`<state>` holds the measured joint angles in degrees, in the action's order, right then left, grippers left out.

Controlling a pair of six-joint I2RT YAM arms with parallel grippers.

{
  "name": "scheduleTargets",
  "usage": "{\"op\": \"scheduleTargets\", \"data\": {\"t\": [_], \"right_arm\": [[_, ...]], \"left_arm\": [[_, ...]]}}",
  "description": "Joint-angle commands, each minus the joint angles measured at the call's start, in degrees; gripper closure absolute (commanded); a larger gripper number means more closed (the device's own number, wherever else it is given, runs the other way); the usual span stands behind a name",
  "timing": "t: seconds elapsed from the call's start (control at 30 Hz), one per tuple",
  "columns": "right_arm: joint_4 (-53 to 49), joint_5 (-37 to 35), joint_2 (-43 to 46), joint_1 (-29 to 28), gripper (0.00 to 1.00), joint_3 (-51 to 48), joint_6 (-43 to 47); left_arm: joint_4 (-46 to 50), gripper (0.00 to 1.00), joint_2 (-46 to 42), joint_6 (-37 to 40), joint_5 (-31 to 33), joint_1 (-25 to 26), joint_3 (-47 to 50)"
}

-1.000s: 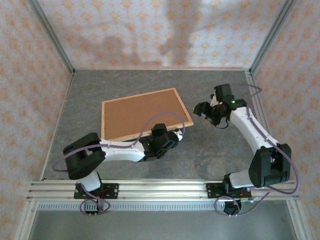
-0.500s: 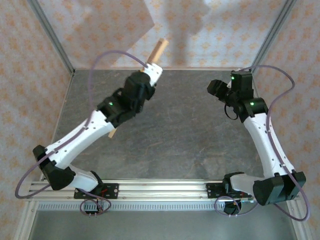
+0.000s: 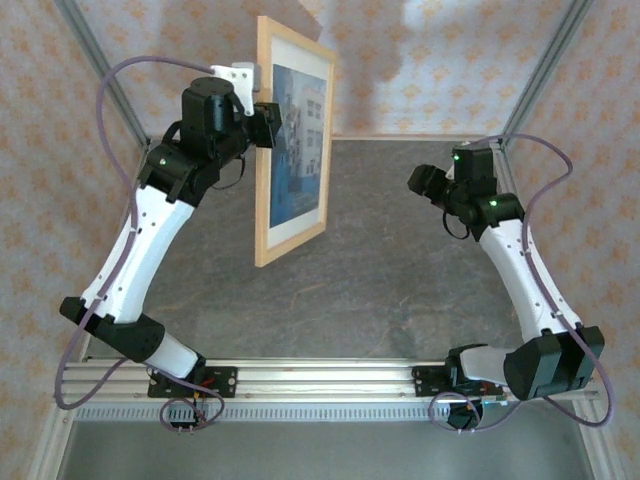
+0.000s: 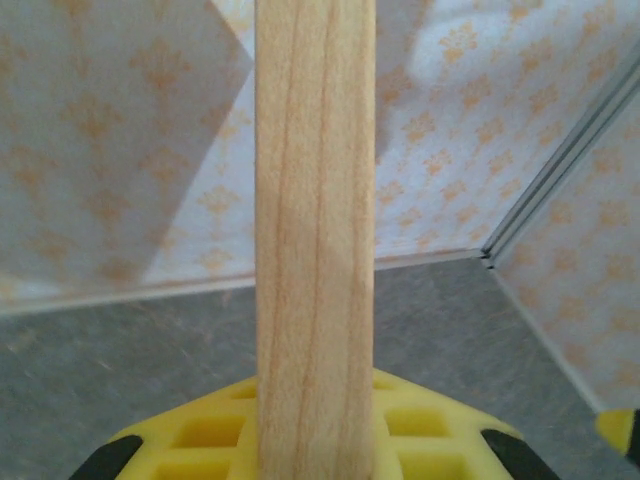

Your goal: Put the photo into the frame

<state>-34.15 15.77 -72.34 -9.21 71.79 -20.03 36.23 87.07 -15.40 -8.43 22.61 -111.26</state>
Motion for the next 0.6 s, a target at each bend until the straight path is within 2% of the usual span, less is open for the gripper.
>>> {"op": "scheduleTargets", "data": {"t": [0.0,0.1,0.3,0.43,0.57], "right_arm": [[1.3,0.8,-0.4,0.0,0.28,-1.2,1.0],[1.4,1.4,-0.9,0.0,0.28,-1.8,1.0],[1.4,2.6,-1.8,-1.0,0.27,-3.3,1.2],[0.7,2.4,-2.5,-2.7,0.27,-3.9,1.7],[0.6,1.9,-3.1,-4.3,0.26,-5.0,1.7]], "left_arm": [[-15.3,1.0,-1.9,-14.8,-10.2,-3.6,1.1],[-20.4,1.0,-3.5,-21.2,-10.3,-5.9,6.3],[-36.4,1.0,-9.9,-33.3,-3.1,-9.1,24.7],[-49.1,1.0,-12.2,-44.0,-0.9,-11.8,36.8],[-55.6,1.0,-14.1,-49.0,4.4,-12.3,45.9]]}}
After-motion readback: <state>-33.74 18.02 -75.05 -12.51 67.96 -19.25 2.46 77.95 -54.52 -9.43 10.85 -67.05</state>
